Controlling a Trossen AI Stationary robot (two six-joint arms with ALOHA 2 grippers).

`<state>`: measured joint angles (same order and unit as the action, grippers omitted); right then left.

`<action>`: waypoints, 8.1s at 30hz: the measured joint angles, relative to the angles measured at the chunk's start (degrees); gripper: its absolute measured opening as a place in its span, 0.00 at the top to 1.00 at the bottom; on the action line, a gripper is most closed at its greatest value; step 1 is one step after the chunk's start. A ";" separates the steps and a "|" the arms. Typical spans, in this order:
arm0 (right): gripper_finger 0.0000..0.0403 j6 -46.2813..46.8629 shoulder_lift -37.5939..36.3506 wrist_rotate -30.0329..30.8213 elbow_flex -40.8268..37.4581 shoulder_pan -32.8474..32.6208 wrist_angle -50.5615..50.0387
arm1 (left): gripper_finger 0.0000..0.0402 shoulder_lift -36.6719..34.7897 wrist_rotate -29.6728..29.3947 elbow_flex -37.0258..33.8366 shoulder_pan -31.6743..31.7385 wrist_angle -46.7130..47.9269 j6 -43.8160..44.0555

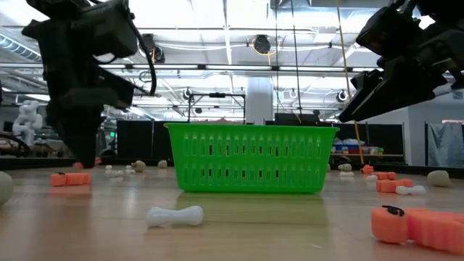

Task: Sort Halloween decoration
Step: Put the orange skeleton toy into the green basket

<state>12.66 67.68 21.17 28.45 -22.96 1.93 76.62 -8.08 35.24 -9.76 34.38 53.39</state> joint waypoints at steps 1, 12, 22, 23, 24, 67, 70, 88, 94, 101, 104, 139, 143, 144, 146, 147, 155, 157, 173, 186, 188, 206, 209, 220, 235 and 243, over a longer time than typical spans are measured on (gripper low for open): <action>0.58 0.04 0.00 0.00 0.00 0.00 0.02 | 0.95 -0.87 -0.14 0.07 0.00 -0.46 -0.76; 0.58 0.35 0.00 1.77 0.00 -0.02 0.88 | 0.95 -11.23 -5.93 2.62 0.00 -14.92 -25.20; 0.58 2.09 0.00 2.89 0.02 -0.02 3.86 | 0.95 -11.85 -6.14 2.64 0.00 -32.78 -66.67; 0.58 2.81 0.00 2.89 0.02 -0.02 3.86 | 0.95 -11.85 -6.14 2.64 0.00 -33.93 -70.04; 0.58 3.38 0.00 2.89 0.02 -0.02 3.86 | 0.95 -11.85 -6.15 2.64 0.00 -34.88 -73.07; 0.58 0.14 0.00 10.78 0.02 0.13 3.41 | 0.95 -11.83 -5.24 2.64 -0.11 -40.46 -142.24; 0.58 0.16 0.00 10.73 0.02 0.13 3.43 | 0.95 -11.83 -5.22 2.64 -0.11 -40.46 -142.22; 0.58 0.18 0.00 10.60 0.02 0.13 3.45 | 0.95 -11.83 0.38 2.64 -0.13 -40.42 -142.00; 0.58 0.20 0.00 10.60 0.02 0.13 3.65 | 0.95 -11.83 0.48 2.64 -0.13 -40.40 -139.23; 0.58 0.38 0.00 10.58 0.02 0.13 3.72 | 0.95 -11.83 0.48 2.64 -0.13 -40.38 -139.17; 0.58 0.37 0.00 10.58 0.02 0.13 3.74 | 0.95 -11.83 0.46 2.64 -0.13 -40.38 -138.00; 0.58 23.33 -0.04 -1.61 14.40 0.18 -48.89 | 0.95 -11.37 6.50 2.64 -2.86 -46.53 -65.64; 0.58 24.64 -0.04 -2.85 13.95 0.61 -52.29 | 0.95 -11.35 6.44 2.64 -3.57 -46.93 -60.65; 0.58 24.66 -0.04 -2.86 13.59 0.77 -51.96 | 0.95 -11.35 6.41 2.64 -3.61 -47.13 -59.84; 0.58 24.67 -0.04 -1.92 12.54 0.81 -49.99 | 0.95 -11.36 6.34 2.64 -3.88 -47.95 -59.71; 0.58 24.59 -0.04 -1.28 11.89 0.81 -48.58 | 0.95 -11.36 6.32 2.64 -3.87 -48.14 -59.71; 0.58 27.71 -0.04 2.81 8.11 -0.58 -41.68 | 0.95 -11.35 6.12 2.64 -4.14 -54.22 -59.65; 0.58 29.36 -0.02 5.00 8.11 -1.37 -40.79 | 0.95 -10.60 6.10 2.64 -4.51 -56.28 -59.65; 0.58 25.65 -0.02 18.03 8.09 -5.64 -33.77 | 0.95 2.68 2.40 2.69 -6.80 -62.52 -55.01; 0.58 25.63 0.02 18.03 8.09 -5.66 -32.95 | 0.95 6.56 -0.82 2.64 -6.78 -63.49 -46.16; 0.58 25.63 0.02 18.05 8.09 -5.66 -32.93 | 0.95 6.56 -0.70 2.64 -6.78 -63.49 -46.18; 0.58 25.47 0.02 18.05 8.09 -5.66 -31.80 | 0.95 9.24 -1.33 2.62 -7.80 -64.35 -44.82; 0.58 25.49 0.02 18.05 8.09 -5.66 -31.78 | 0.95 11.25 -1.66 2.62 -7.78 -64.15 -44.78; 0.58 25.58 0.02 17.84 8.09 -5.66 -31.78 | 0.95 18.66 -1.63 2.62 -7.52 -69.79 -44.65; 0.58 25.64 0.04 17.77 8.09 -5.66 -31.71 | 0.82 18.80 -0.74 2.64 -7.52 -67.04 -41.90; 0.58 32.61 0.05 17.73 8.09 -5.66 -34.00 | 0.82 17.72 -0.28 2.66 -7.52 -66.58 -41.71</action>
<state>45.28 67.73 38.89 36.53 -28.62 -32.07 94.35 -8.36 37.90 -17.28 -32.20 11.67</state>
